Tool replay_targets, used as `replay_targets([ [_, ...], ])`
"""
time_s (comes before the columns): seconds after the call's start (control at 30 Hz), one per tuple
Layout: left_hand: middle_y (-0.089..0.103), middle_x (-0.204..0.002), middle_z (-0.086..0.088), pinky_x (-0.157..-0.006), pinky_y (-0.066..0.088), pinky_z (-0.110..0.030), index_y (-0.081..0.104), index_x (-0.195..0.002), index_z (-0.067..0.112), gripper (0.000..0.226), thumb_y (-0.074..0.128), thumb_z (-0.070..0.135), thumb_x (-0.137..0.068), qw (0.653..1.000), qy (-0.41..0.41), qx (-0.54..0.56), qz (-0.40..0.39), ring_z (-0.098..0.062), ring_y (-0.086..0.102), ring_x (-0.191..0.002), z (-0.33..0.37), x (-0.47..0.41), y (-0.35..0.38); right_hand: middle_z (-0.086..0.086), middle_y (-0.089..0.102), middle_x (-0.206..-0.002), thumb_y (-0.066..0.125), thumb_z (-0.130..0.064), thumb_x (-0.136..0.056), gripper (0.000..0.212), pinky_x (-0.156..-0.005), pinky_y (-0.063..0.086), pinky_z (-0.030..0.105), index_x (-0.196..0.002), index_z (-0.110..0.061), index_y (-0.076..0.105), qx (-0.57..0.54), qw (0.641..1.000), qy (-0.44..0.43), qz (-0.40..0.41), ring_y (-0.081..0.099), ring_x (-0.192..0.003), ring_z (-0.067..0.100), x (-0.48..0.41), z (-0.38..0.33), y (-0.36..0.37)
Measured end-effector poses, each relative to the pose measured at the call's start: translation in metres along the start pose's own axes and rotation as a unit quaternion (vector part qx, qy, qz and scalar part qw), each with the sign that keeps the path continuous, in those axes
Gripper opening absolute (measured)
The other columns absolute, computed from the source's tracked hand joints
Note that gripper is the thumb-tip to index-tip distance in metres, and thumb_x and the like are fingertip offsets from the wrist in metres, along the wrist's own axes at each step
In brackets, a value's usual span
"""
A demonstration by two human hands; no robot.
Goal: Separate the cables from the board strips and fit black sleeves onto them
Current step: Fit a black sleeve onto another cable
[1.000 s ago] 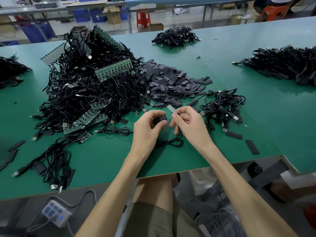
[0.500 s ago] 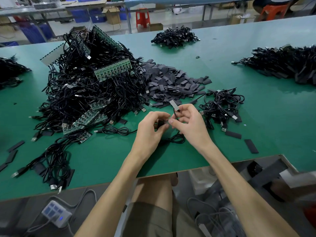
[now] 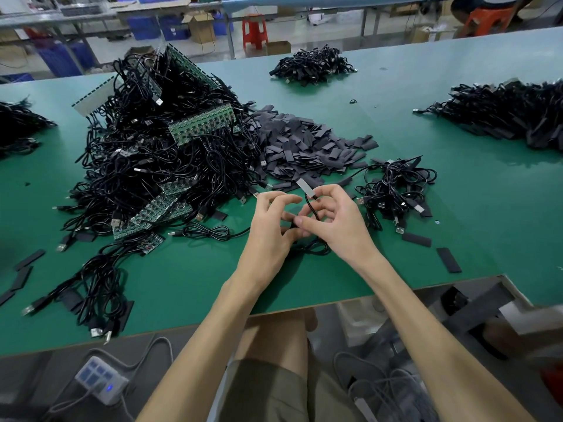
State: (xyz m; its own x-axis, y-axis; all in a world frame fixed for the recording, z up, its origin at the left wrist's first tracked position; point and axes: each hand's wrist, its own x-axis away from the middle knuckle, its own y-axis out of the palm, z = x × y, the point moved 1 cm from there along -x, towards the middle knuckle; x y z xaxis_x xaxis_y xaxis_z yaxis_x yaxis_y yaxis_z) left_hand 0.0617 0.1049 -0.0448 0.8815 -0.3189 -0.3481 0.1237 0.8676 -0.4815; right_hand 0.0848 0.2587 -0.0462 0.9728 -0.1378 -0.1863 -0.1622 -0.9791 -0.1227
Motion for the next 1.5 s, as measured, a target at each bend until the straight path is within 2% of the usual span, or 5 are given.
replay_targets([
  [0.27,0.043,-0.128,0.004,-0.083,0.051,-0.014,0.064,-0.121,0.011,0.041,0.078,-0.001,-0.084,1.000,0.025,-0.019,-0.004,-0.006,0.060,-0.096,0.0017,0.0017,-0.0010,0.002,0.073,-0.086,0.079,-0.003,-0.087,0.040,-0.071,0.057,0.029,-0.110,-0.020,0.051,-0.015,1.000,0.013,0.003,0.066,-0.068,0.015,-0.0010,0.0000,0.0001],
  [0.5,0.052,-0.110,0.007,-0.076,0.055,-0.040,0.066,-0.110,0.019,0.023,0.078,0.020,-0.090,0.992,0.056,-0.111,0.019,-0.010,0.059,-0.089,0.0048,0.0042,-0.0027,-0.003,0.071,-0.085,0.077,-0.007,-0.089,0.034,-0.080,0.057,0.032,-0.109,-0.021,0.053,-0.035,0.998,0.010,0.055,0.065,-0.077,0.013,-0.0020,0.0016,-0.0011],
  [1.1,0.065,-0.110,-0.003,-0.080,0.056,-0.041,0.071,-0.126,0.012,0.032,0.073,0.016,-0.094,0.983,0.079,-0.164,0.033,-0.022,0.065,-0.094,0.0074,0.0071,0.0028,0.000,0.072,-0.087,0.078,-0.008,-0.089,0.034,-0.081,0.059,0.030,-0.115,-0.010,0.055,-0.043,0.997,0.012,0.057,0.069,-0.078,0.012,0.0004,-0.0017,-0.0007],
  [1.27,0.064,-0.105,-0.003,-0.076,0.056,-0.041,0.072,-0.125,0.013,0.031,0.071,0.013,-0.094,0.983,0.082,-0.162,0.039,-0.022,0.064,-0.089,0.0069,0.0064,0.0030,-0.002,0.072,-0.084,0.077,-0.011,-0.091,0.029,-0.068,0.054,0.020,-0.111,-0.012,0.056,-0.050,0.997,0.003,0.054,0.067,-0.072,0.010,-0.0009,0.0002,-0.0011],
  [1.5,0.068,-0.098,-0.002,-0.075,0.056,-0.034,0.077,-0.114,0.012,0.021,0.074,0.011,-0.093,0.989,0.064,-0.113,0.077,-0.017,0.064,-0.076,0.0082,0.0032,-0.0019,0.005,0.071,-0.083,0.039,-0.031,-0.112,0.036,-0.053,0.041,0.023,-0.112,-0.006,0.065,-0.055,0.996,-0.009,0.069,0.058,-0.061,0.013,-0.0030,-0.0007,-0.0013],
])
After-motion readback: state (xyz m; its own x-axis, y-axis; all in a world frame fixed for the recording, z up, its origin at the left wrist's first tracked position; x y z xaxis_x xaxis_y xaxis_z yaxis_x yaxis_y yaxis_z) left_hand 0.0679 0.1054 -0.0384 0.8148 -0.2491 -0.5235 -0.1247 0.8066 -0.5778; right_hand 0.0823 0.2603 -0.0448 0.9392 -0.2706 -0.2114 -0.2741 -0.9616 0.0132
